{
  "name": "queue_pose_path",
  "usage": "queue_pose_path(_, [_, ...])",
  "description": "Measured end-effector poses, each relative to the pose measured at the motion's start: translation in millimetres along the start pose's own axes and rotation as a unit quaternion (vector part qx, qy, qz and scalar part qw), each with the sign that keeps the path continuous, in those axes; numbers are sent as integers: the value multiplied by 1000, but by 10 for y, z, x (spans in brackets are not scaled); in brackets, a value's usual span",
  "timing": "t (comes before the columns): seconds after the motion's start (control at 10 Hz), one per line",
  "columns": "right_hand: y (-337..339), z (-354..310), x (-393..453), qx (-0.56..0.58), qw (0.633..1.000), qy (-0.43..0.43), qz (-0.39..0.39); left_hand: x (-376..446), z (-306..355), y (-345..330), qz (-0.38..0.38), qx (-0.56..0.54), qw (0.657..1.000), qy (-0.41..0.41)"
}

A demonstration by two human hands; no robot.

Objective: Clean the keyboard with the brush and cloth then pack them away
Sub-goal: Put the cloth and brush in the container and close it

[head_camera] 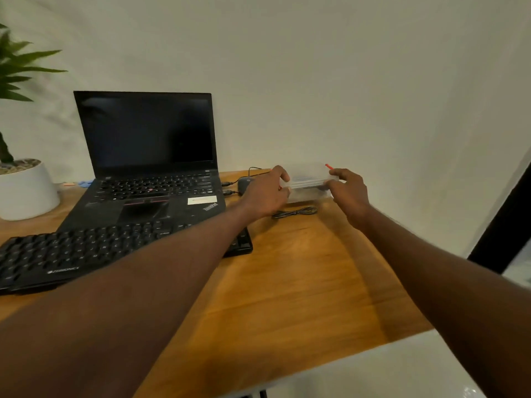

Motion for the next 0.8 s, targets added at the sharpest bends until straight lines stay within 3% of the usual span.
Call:
queue_pose_path(0.2, [-264,214,191,-28,999,-29,2,183,-280,-138,0,80,996,-29])
queue_pose_path(0.4, [-403,77,286,-116,992,-18,-53,225,-411,33,28,122,992,-6])
queue_pose_path(0.5, [-388,-143,113,-293,955,41,-3,-13,-423,279,69,97,993,0])
queue_pose_path(0.6, [-434,-332,-115,-366,926,87,10,-309,-464,501,86,71,994,4])
queue_pose_path(0.8, [-881,-858,-1056,-355,899,245,-74,-1396,-725,1198,136,173,975,29])
Point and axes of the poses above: each hand's wrist, its own x-axis towards the middle knuckle, its own y-axis out of the back of the hand, z = x × y, the point moved 4 cm from there along x, towards the middle knuckle, and after that the axes turned 13 degrees about x, right-handed, at the moved point
